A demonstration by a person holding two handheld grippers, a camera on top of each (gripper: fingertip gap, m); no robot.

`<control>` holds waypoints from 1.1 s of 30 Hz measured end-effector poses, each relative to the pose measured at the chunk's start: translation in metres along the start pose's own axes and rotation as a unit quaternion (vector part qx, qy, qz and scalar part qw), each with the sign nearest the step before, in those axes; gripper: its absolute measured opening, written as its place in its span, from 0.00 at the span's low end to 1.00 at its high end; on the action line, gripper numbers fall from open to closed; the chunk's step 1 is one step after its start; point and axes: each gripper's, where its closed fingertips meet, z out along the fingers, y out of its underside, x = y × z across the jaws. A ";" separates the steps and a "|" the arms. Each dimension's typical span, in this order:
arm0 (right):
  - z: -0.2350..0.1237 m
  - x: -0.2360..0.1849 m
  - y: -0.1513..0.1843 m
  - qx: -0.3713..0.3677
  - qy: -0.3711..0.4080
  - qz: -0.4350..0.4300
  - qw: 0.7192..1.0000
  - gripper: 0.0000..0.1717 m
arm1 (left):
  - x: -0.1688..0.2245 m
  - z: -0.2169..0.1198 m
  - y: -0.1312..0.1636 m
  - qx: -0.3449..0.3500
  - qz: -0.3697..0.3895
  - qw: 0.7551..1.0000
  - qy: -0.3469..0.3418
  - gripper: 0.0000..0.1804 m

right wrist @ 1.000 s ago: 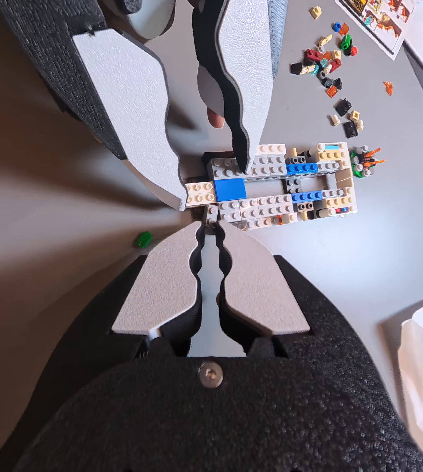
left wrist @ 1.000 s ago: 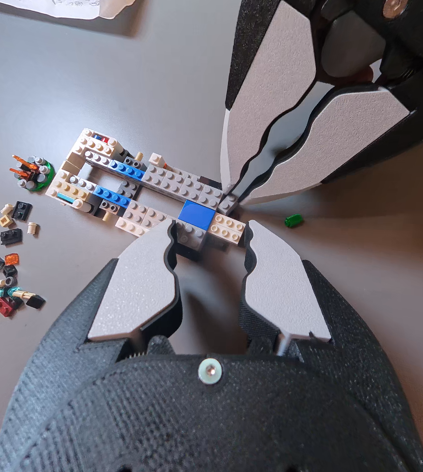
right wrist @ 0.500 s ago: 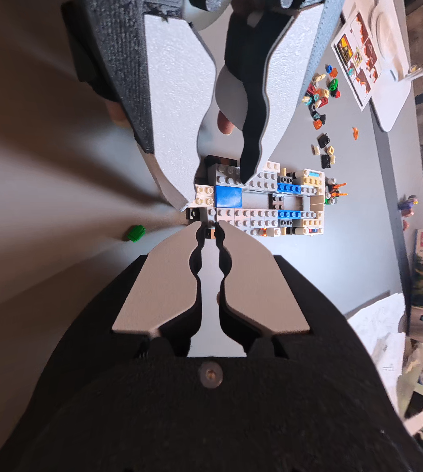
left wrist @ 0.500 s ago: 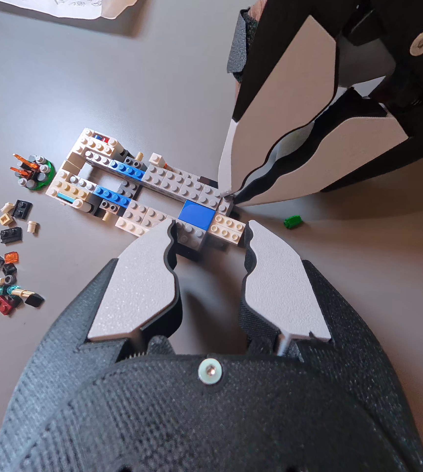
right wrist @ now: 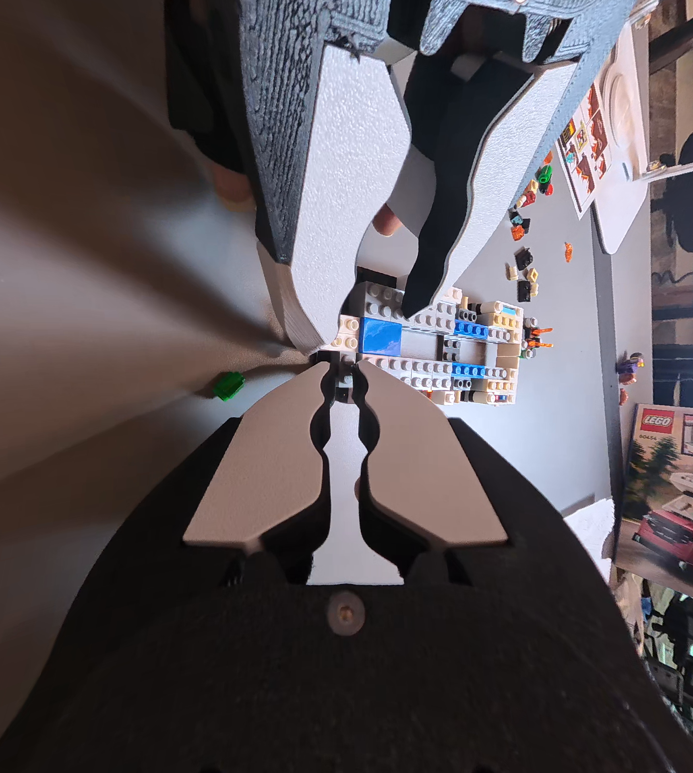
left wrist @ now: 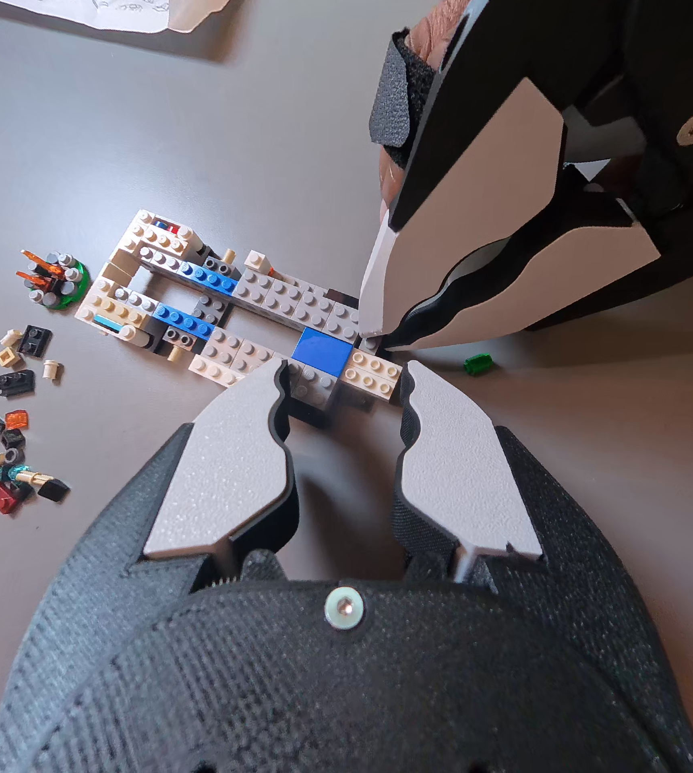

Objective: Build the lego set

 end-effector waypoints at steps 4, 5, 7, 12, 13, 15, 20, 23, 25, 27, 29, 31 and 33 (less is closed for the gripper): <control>0.001 0.002 -0.001 0.009 0.015 0.002 1.000 0.05 | 0.000 0.000 0.000 0.000 0.000 1.000 0.000 0.28; 0.001 0.002 -0.001 0.010 0.017 -0.001 1.000 0.05 | 0.000 0.000 0.000 0.000 0.000 1.000 0.000 0.28; 0.001 0.002 -0.001 0.011 0.023 -0.009 1.000 0.05 | 0.000 0.000 0.000 -0.001 0.000 1.000 0.000 0.28; 0.001 0.002 -0.001 0.009 0.040 -0.042 0.998 0.04 | 0.000 0.000 0.000 0.000 -0.001 1.000 -0.001 0.28; 0.001 0.002 -0.001 0.009 0.043 -0.048 0.998 0.04 | 0.000 0.000 0.000 0.000 -0.001 1.000 -0.001 0.28; 0.001 0.002 -0.001 0.008 0.049 -0.059 0.997 0.04 | 0.000 0.000 0.000 0.001 -0.002 1.000 -0.001 0.28; 0.002 0.000 -0.001 0.003 0.037 -0.050 0.998 0.04 | 0.000 0.000 0.000 0.001 -0.001 1.000 -0.002 0.28; 0.002 0.000 -0.001 -0.001 0.035 -0.057 0.998 0.04 | 0.000 0.000 0.000 0.001 0.000 1.000 -0.003 0.28; 0.003 0.000 -0.001 -0.006 0.018 -0.044 0.999 0.04 | 0.000 0.000 0.000 0.001 -0.001 1.000 -0.004 0.28; 0.003 0.000 -0.001 -0.012 0.001 -0.037 0.999 0.04 | 0.000 0.000 0.001 0.001 -0.001 1.000 -0.005 0.28; 0.003 0.000 -0.001 -0.014 -0.001 -0.044 0.999 0.04 | -0.001 0.000 0.001 0.001 -0.001 1.000 -0.008 0.28; 0.004 0.001 -0.001 -0.016 -0.014 -0.034 0.999 0.04 | -0.002 0.000 0.001 0.003 -0.002 1.000 -0.012 0.28; 0.005 0.002 -0.002 -0.008 -0.027 -0.014 1.000 0.04 | -0.004 0.000 0.002 0.002 -0.002 1.000 -0.016 0.28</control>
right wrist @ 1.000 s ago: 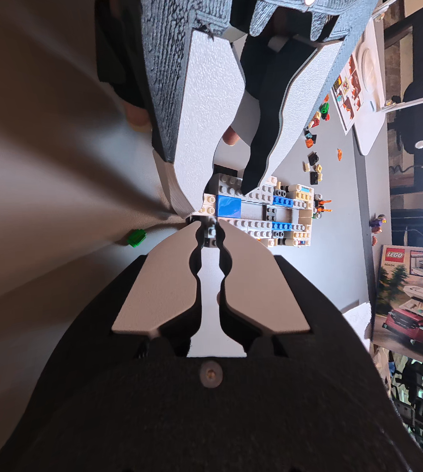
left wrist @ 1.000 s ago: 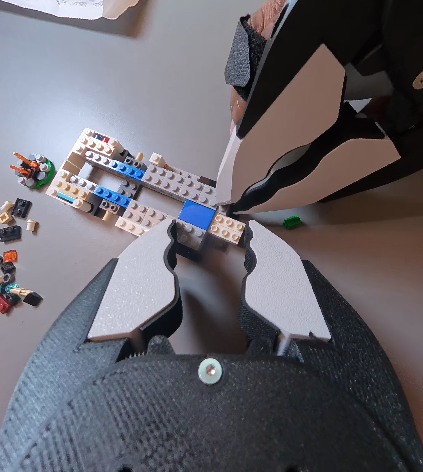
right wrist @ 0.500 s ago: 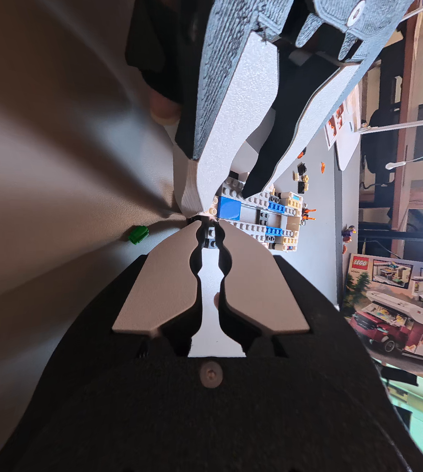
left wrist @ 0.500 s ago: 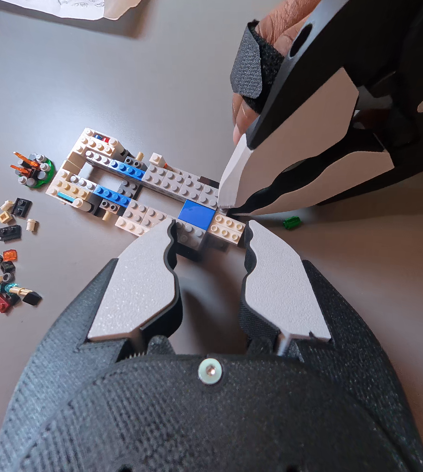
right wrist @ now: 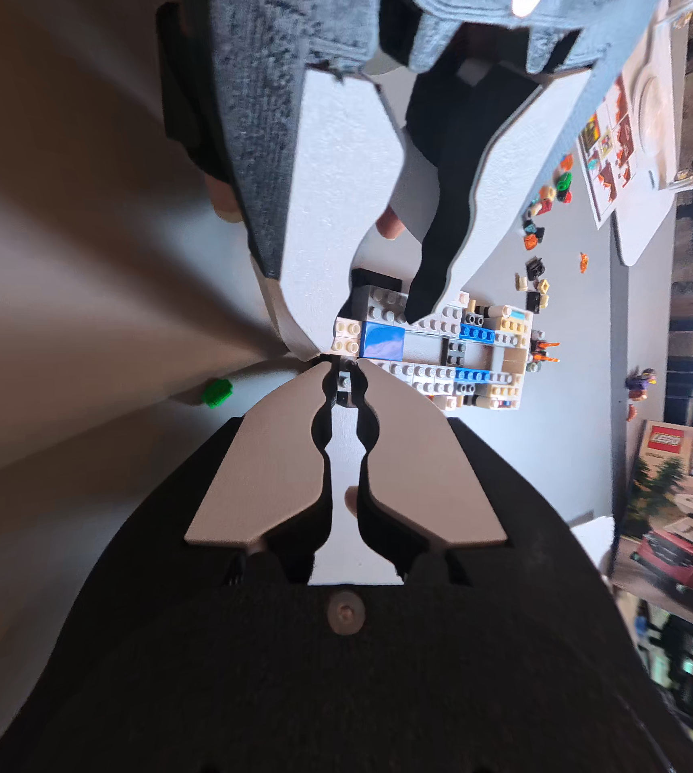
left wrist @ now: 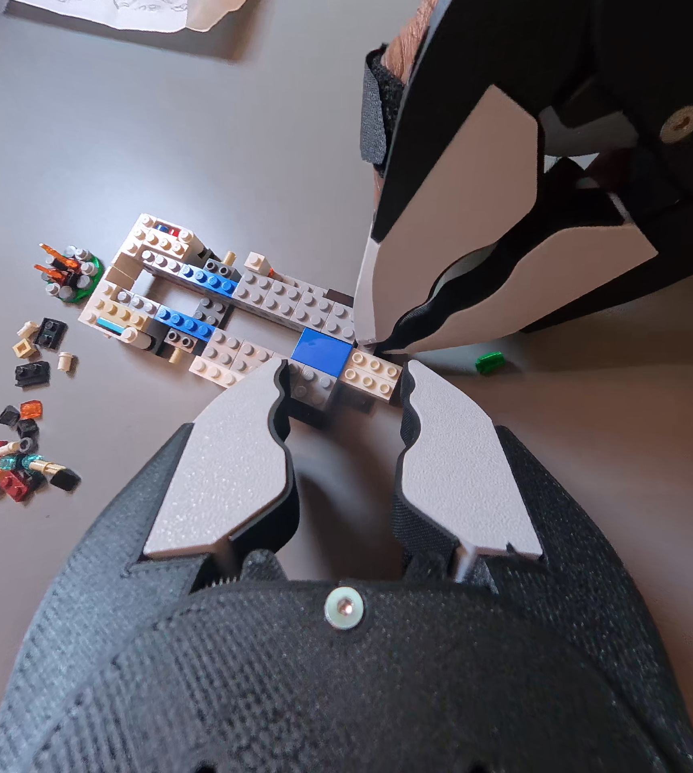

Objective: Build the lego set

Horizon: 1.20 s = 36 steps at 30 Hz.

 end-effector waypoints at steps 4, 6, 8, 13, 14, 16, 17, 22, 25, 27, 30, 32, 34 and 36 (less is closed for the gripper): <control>0.000 0.001 -0.001 0.016 0.025 -0.022 0.999 0.04 | -0.001 -0.001 0.000 0.000 -0.006 1.000 0.000 0.28; 0.000 0.003 -0.002 0.022 0.045 -0.028 0.998 0.05 | -0.001 -0.001 0.000 -0.001 -0.008 1.000 0.001 0.28; -0.001 0.005 -0.001 0.026 0.059 -0.038 0.997 0.10 | -0.001 -0.001 0.001 0.000 -0.008 1.000 0.001 0.28; -0.002 0.002 0.000 0.031 0.074 -0.071 0.994 0.05 | -0.001 -0.001 0.000 0.001 -0.010 1.000 0.001 0.28; -0.002 0.000 0.000 0.030 0.079 -0.082 0.993 0.03 | -0.001 -0.001 0.000 0.001 -0.010 1.000 0.001 0.28; -0.002 0.000 -0.001 0.028 0.089 -0.100 0.991 0.02 | -0.001 0.000 0.000 0.000 -0.010 1.000 0.000 0.28; -0.002 0.000 0.000 0.027 0.089 -0.100 0.991 0.02 | -0.001 0.000 0.000 0.000 -0.010 1.000 0.000 0.28; -0.001 0.000 0.000 0.013 0.053 -0.073 0.996 0.02 | -0.001 0.000 0.001 0.002 -0.009 1.000 -0.002 0.28; -0.001 0.000 0.000 0.011 0.024 -0.044 0.999 0.01 | -0.001 0.000 0.001 0.003 -0.009 1.000 -0.002 0.28; -0.001 0.000 0.000 0.003 0.010 -0.043 0.999 0.01 | -0.002 0.000 0.001 0.003 -0.009 1.000 -0.004 0.28; 0.001 0.002 -0.001 -0.005 -0.016 -0.029 0.999 0.01 | -0.005 0.000 0.002 0.002 -0.009 1.000 -0.008 0.28; 0.003 0.003 -0.001 -0.011 -0.033 -0.025 0.999 0.01 | -0.007 0.000 0.003 0.004 -0.009 1.000 -0.012 0.29; 0.004 0.005 -0.002 -0.012 -0.042 -0.022 0.999 0.00 | -0.009 0.000 0.004 0.003 -0.006 1.000 -0.017 0.29; 0.005 0.006 -0.004 -0.009 -0.049 -0.015 0.999 0.00 | -0.011 0.000 0.004 0.003 -0.007 1.000 -0.019 0.29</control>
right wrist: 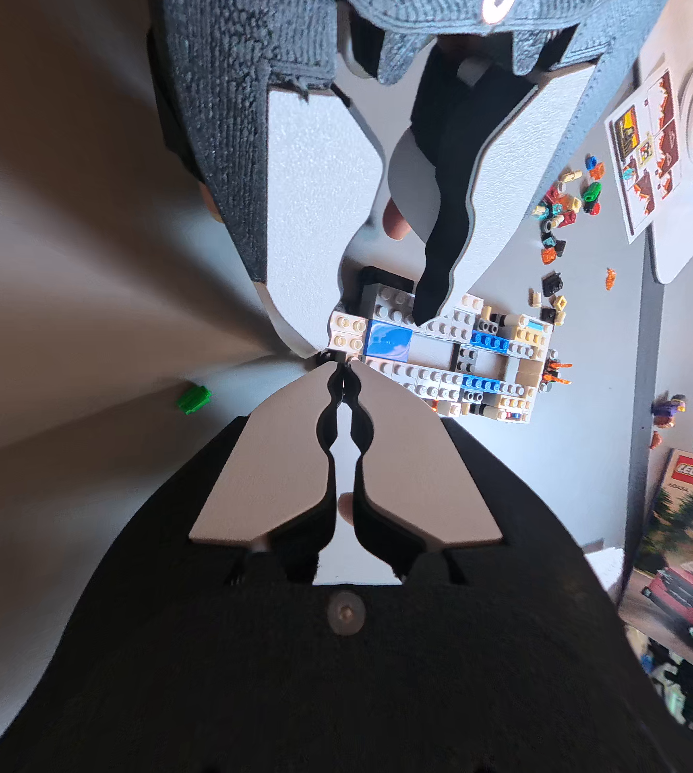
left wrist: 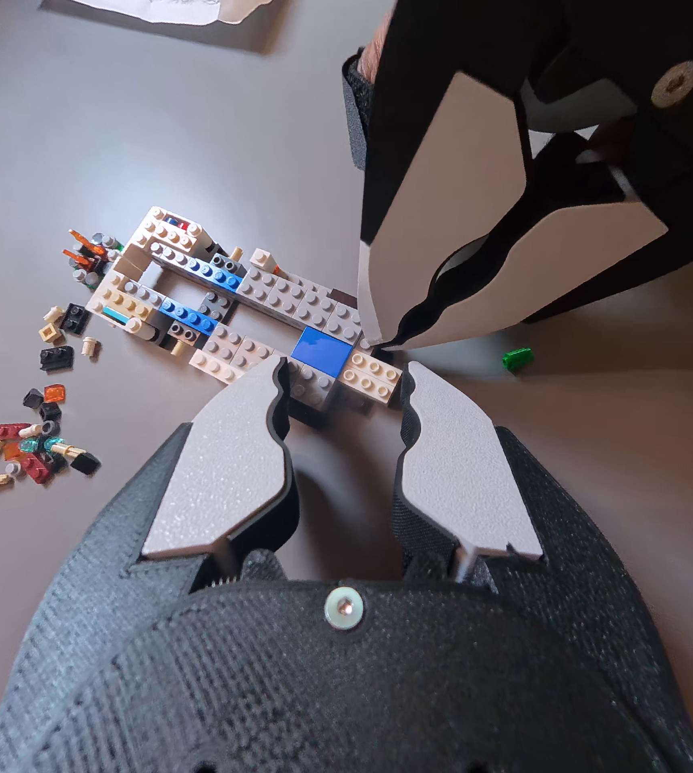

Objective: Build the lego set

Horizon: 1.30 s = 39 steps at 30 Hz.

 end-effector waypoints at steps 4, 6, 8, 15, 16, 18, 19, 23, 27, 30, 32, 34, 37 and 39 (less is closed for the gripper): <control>0.001 0.001 -0.001 0.006 -0.002 0.014 1.000 0.00 | -0.002 -0.001 0.001 0.002 0.002 1.000 0.000 0.29; 0.000 0.000 -0.001 0.023 -0.016 0.041 0.999 0.01 | -0.002 -0.001 0.001 0.003 0.005 1.000 0.000 0.29; -0.003 -0.005 -0.004 0.049 -0.044 0.080 0.995 0.05 | 0.001 -0.001 0.000 0.005 0.008 1.000 0.008 0.29; -0.018 0.026 0.006 0.139 -0.044 0.112 0.983 0.23 | 0.008 -0.003 0.000 0.017 0.024 0.999 0.037 0.28; -0.018 0.029 0.009 0.144 -0.056 0.103 0.983 0.26 | 0.009 -0.004 0.000 0.020 0.029 0.999 0.042 0.28; -0.018 0.035 0.013 0.147 -0.072 0.062 0.985 0.30 | 0.012 -0.005 0.000 0.026 0.043 0.997 0.055 0.29; -0.017 0.035 0.015 0.143 -0.082 0.030 0.986 0.30 | 0.014 -0.006 0.000 0.029 0.049 0.996 0.064 0.29; -0.007 0.033 0.017 0.101 -0.124 -0.106 0.981 0.33 | 0.021 -0.009 0.001 0.045 0.081 0.991 0.093 0.28; 0.005 0.023 0.019 0.057 -0.167 -0.194 0.965 0.32 | 0.021 -0.018 -0.003 0.077 0.084 0.989 0.097 0.26; 0.008 0.016 0.018 0.059 -0.186 -0.198 0.961 0.25 | 0.017 -0.030 -0.009 0.105 0.048 0.989 0.086 0.27; 0.008 0.015 0.019 0.062 -0.185 -0.183 0.964 0.19 | 0.009 -0.034 -0.002 0.089 0.028 0.994 0.055 0.27; 0.006 0.014 0.022 0.058 -0.179 -0.172 0.967 0.19 | 0.008 -0.040 0.003 0.085 0.013 0.996 0.036 0.27; 0.000 0.011 0.031 0.050 -0.170 -0.158 0.971 0.19 | 0.013 -0.048 0.008 0.079 -0.008 0.997 0.018 0.27; -0.004 0.009 0.038 0.049 -0.167 -0.154 0.973 0.19 | 0.018 -0.052 0.011 0.074 -0.019 0.997 0.011 0.26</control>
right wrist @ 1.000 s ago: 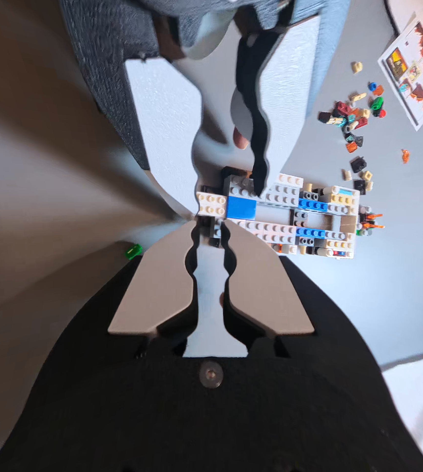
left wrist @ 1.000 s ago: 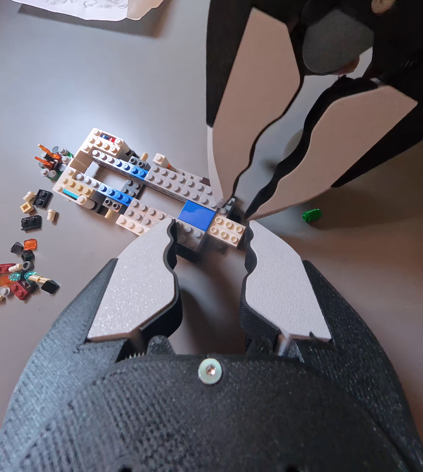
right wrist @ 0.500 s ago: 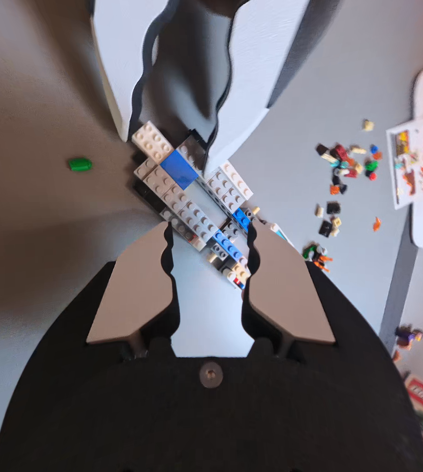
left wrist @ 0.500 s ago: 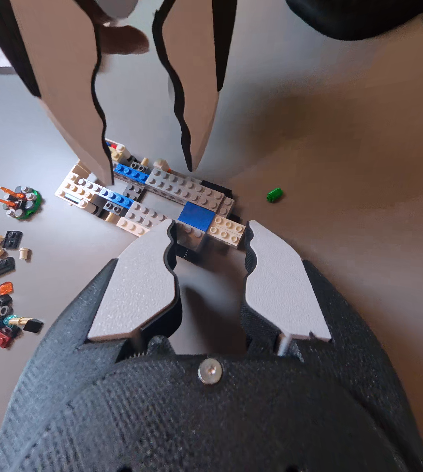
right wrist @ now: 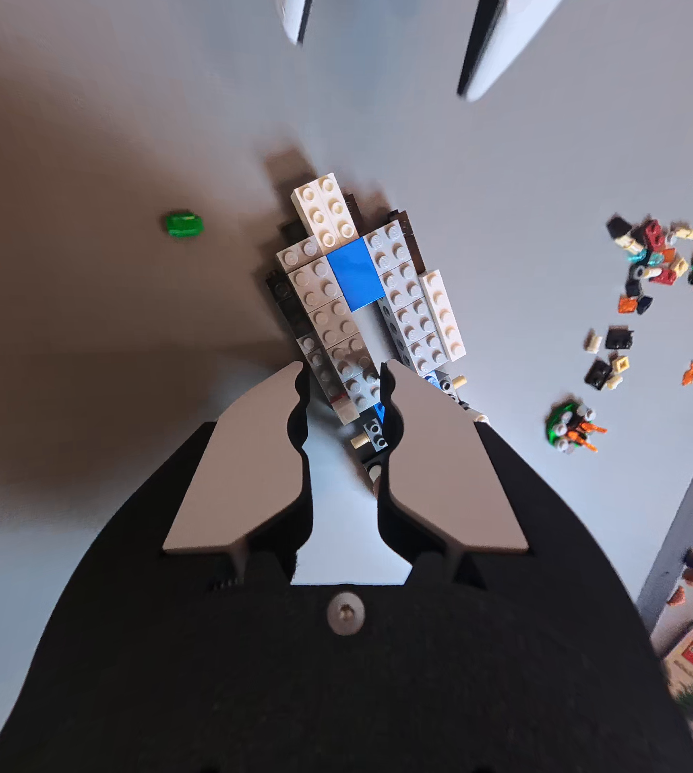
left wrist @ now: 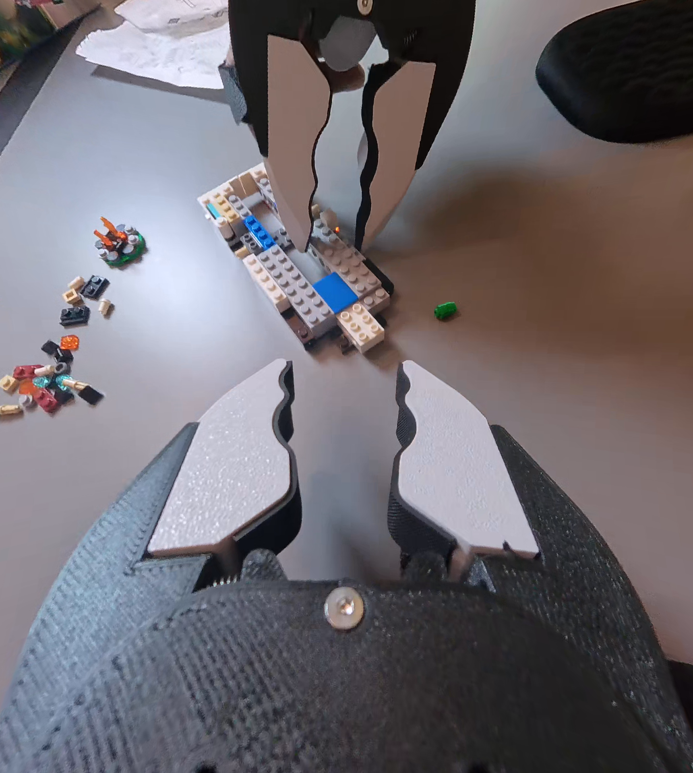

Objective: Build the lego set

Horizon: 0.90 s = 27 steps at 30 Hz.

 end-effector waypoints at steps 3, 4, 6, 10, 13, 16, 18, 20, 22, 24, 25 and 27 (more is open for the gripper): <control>-0.006 -0.007 0.009 0.008 0.004 -0.014 1.000 0.19 | 0.011 0.000 0.002 -0.011 -0.004 1.000 -0.002 0.24; -0.007 -0.008 0.013 0.010 0.005 -0.025 1.000 0.19 | 0.016 0.002 0.003 -0.015 -0.001 1.000 0.001 0.23; -0.010 -0.008 0.020 0.010 0.013 -0.057 0.998 0.18 | 0.024 0.007 0.003 -0.025 0.002 1.000 0.009 0.22; -0.019 0.002 0.039 -0.013 0.040 -0.102 0.994 0.18 | 0.035 0.020 0.006 -0.066 0.010 0.997 0.029 0.20; -0.035 0.002 0.038 0.019 0.050 -0.054 0.997 0.19 | 0.041 0.027 0.005 -0.082 0.010 0.996 0.040 0.19; -0.046 -0.006 0.040 0.062 0.060 0.012 0.996 0.20 | 0.046 0.034 0.002 -0.089 0.012 0.995 0.050 0.19; -0.050 -0.017 0.041 0.095 0.058 0.050 0.993 0.20 | 0.050 0.038 0.000 -0.090 0.015 0.994 0.059 0.18; -0.055 -0.028 0.040 0.129 0.058 0.085 0.986 0.20 | 0.053 0.043 -0.002 -0.091 0.017 0.994 0.066 0.17; -0.059 -0.037 0.040 0.160 0.058 0.118 0.978 0.19 | 0.055 0.047 -0.003 -0.092 0.022 0.993 0.069 0.17; -0.061 -0.042 0.042 0.177 0.064 0.142 0.972 0.19 | 0.057 0.050 -0.004 -0.089 0.021 0.993 0.073 0.14; -0.062 -0.043 0.044 0.182 0.069 0.150 0.969 0.19 | 0.057 0.051 -0.005 -0.086 0.022 0.994 0.070 0.10; -0.062 -0.043 0.047 0.191 0.079 0.165 0.964 0.18 | 0.057 0.051 -0.007 -0.084 0.028 0.994 0.070 0.02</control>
